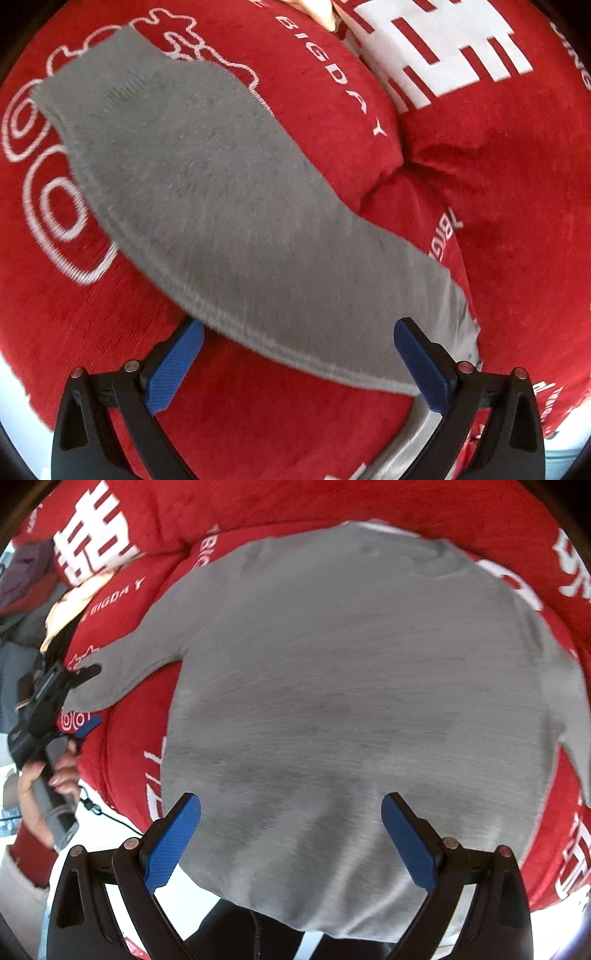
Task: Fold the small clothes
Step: 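Grasp the grey sweater's sleeve cuff with the left gripper and lift it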
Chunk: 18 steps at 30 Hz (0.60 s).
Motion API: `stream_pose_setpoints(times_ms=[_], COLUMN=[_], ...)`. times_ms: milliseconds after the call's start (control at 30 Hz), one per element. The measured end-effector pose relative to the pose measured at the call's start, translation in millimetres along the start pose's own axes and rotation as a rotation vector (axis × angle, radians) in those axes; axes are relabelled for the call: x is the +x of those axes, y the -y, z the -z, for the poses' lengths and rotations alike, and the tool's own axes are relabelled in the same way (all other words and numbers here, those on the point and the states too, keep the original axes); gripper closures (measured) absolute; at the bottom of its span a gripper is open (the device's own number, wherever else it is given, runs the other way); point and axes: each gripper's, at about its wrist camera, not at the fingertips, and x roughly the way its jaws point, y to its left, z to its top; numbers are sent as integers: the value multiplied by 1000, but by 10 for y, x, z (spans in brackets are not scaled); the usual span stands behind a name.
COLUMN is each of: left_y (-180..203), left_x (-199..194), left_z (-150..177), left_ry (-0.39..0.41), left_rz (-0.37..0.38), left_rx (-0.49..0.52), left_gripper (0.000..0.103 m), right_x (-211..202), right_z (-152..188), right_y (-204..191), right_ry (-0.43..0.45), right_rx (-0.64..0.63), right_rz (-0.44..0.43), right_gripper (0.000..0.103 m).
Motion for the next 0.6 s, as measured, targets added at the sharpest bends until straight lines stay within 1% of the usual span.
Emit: stream_pose_setpoints(times_ms=[67, 100, 133, 167, 200, 233, 267, 333, 400, 500, 567, 600], left_y=[-20, -41, -44, -44, -64, -79, -93, -115, 0, 424, 757, 979], left_x=[52, 70, 80, 72, 44, 37, 41, 13, -90, -265, -373, -424], left_z=[-29, -61, -74, -73, -108, -114, -116, -118, -109, -46, 16, 74], left_ry=[10, 17, 25, 42, 51, 62, 66, 87, 126, 200, 236, 256], left_rz=[30, 45, 46, 27, 16, 9, 4, 16, -19, -84, -89, -86], left_rx=[-25, -45, -64, -84, -90, -85, -72, -61, 7, 181, 298, 372], left_gripper=[0, 2, 8, 15, 39, 79, 95, 97, 97, 97, 97, 97], right_x=[67, 84, 99, 110, 123, 141, 138, 122, 107, 77, 51, 37], right_z=[-11, -18, -26, -30, -36, -51, -53, -51, -40, -21, -6, -4], right_y=[-70, -87, -100, -111, -117, -123, -117, -98, -64, 10, 97, 135], right_ry=[-3, -6, -7, -7, -6, -6, -5, 0, 1, 14, 23, 27], right_rx=[-13, -16, -19, -20, -18, -16, -11, -4, -1, 7, 20, 30], right_rz=[-12, -15, -18, -19, -19, -21, -26, -36, -45, -51, -50, -51], right_gripper=[4, 4, 4, 4, 4, 4, 4, 4, 4, 4, 4, 4])
